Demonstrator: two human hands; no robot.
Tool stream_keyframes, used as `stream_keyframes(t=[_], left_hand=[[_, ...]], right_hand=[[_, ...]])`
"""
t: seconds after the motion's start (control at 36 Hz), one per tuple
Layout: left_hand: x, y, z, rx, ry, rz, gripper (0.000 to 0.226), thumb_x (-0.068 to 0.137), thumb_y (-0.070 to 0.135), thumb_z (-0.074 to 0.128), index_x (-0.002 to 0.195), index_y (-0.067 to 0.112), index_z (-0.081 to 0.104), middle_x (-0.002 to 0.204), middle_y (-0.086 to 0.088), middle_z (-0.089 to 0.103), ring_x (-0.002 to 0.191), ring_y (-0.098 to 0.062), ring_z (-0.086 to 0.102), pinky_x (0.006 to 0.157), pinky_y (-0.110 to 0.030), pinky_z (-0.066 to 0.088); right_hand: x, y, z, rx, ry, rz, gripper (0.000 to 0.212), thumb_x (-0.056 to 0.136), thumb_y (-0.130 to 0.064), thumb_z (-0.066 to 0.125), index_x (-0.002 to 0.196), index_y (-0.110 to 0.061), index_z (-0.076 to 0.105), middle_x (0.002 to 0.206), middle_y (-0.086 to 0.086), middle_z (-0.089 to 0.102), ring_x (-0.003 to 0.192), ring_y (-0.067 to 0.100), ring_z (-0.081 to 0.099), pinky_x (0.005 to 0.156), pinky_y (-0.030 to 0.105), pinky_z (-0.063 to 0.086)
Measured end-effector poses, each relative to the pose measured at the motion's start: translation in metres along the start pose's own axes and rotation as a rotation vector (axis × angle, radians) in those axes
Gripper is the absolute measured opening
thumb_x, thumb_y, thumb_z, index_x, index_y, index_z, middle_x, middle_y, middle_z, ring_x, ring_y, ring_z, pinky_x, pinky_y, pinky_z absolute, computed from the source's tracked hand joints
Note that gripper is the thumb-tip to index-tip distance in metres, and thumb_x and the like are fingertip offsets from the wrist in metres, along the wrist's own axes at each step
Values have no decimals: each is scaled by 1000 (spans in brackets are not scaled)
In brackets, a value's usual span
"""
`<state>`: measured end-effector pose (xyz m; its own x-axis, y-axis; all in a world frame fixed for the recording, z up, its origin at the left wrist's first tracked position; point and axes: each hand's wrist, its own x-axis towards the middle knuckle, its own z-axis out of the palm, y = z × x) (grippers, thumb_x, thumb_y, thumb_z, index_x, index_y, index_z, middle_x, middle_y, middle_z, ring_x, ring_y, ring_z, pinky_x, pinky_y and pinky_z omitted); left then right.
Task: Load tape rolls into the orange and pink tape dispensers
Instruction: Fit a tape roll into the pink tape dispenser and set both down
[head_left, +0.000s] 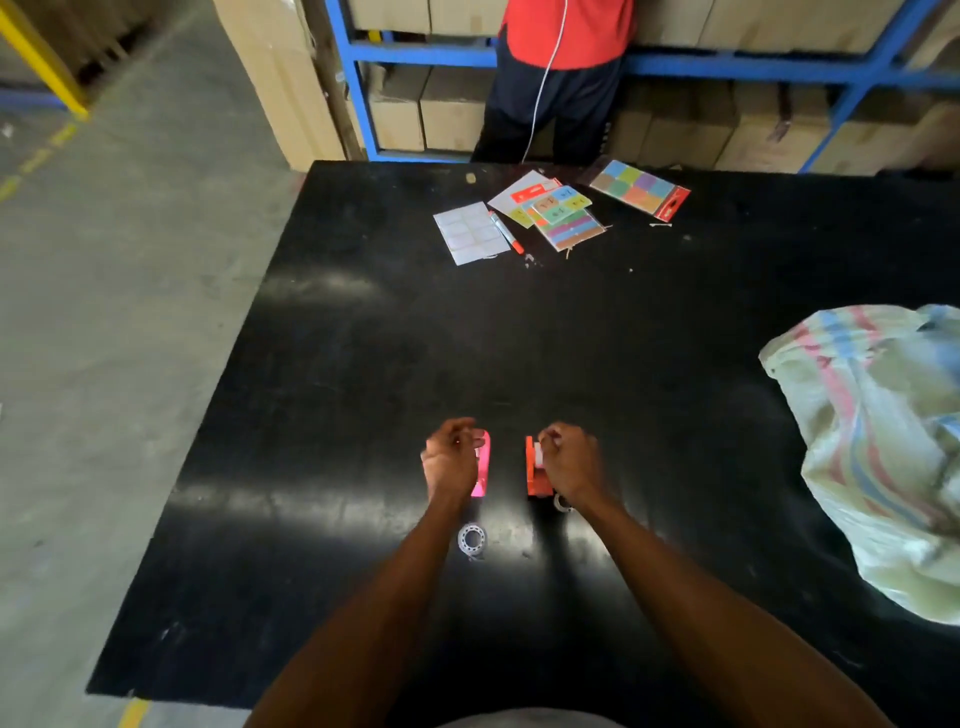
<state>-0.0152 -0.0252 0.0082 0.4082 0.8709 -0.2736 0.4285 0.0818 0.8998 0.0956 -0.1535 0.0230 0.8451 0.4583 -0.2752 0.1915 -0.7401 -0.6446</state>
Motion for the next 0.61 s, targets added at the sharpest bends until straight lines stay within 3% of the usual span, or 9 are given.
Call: stream_keyframes(t=[0.03, 0.11, 0.19, 0.28, 0.36, 0.47, 0.53, 0.61], left_hand=[[4, -1, -12, 42, -20, 21, 23, 89, 4, 54, 95, 16, 73, 79, 4, 73, 66, 1, 67, 66, -9, 52], [15, -11, -45, 46, -144, -29, 24, 88, 2, 55, 98, 18, 71, 78, 0, 74, 69, -14, 69, 59, -25, 58], [25, -22, -72, 111, -299, -38, 28, 89, -5, 53, 109, 9, 67, 78, 5, 70, 66, -15, 67, 52, -19, 51], [31, -28, -90, 220, -430, 8, 35, 85, -9, 54, 119, 1, 62, 87, -7, 70, 70, -15, 64, 61, -19, 50], [35, -31, -99, 397, -533, 75, 51, 81, -5, 67, 129, 9, 57, 114, -17, 67, 81, -19, 62, 68, -17, 50], [42, -30, -95, 517, -723, 96, 85, 75, -9, 74, 148, 12, 36, 139, -18, 49, 96, -29, 62, 79, -29, 50], [47, -31, -90, 565, -781, 118, 100, 69, -2, 83, 151, 17, 29, 145, -14, 42, 118, -34, 58, 90, -33, 51], [55, -38, -82, 627, -802, 167, 114, 59, 13, 90, 151, 28, 23, 150, -10, 39, 133, -29, 47, 107, -42, 45]], right_hand=[[1, -4, 2, -11, -23, -22, 18, 90, -23, 56, 85, -16, 71, 90, 9, 76, 88, 33, 69, 72, 35, 51], [3, -17, 14, -81, -114, -99, 14, 87, -16, 60, 79, -17, 71, 85, 4, 76, 82, 26, 71, 71, 30, 51], [0, -32, 25, -153, -179, -175, 15, 87, -13, 60, 80, -14, 73, 85, 6, 76, 81, 25, 71, 73, 31, 52], [-1, -40, 34, -238, -228, -218, 13, 86, -17, 58, 83, -16, 71, 89, 5, 75, 85, 27, 70, 74, 37, 55], [-1, -49, 43, -304, -257, -239, 12, 85, -22, 60, 90, -19, 71, 97, 5, 75, 93, 28, 69, 78, 36, 55], [-1, -60, 52, -388, -318, -260, 24, 87, -24, 64, 110, -19, 66, 117, 10, 69, 110, 33, 63, 88, 38, 50], [2, -62, 56, -409, -342, -251, 33, 88, -26, 66, 119, -17, 62, 123, 12, 67, 115, 34, 61, 91, 38, 48], [6, -62, 62, -430, -369, -236, 41, 86, -29, 67, 125, -16, 60, 127, 13, 65, 117, 34, 61, 95, 38, 48]])
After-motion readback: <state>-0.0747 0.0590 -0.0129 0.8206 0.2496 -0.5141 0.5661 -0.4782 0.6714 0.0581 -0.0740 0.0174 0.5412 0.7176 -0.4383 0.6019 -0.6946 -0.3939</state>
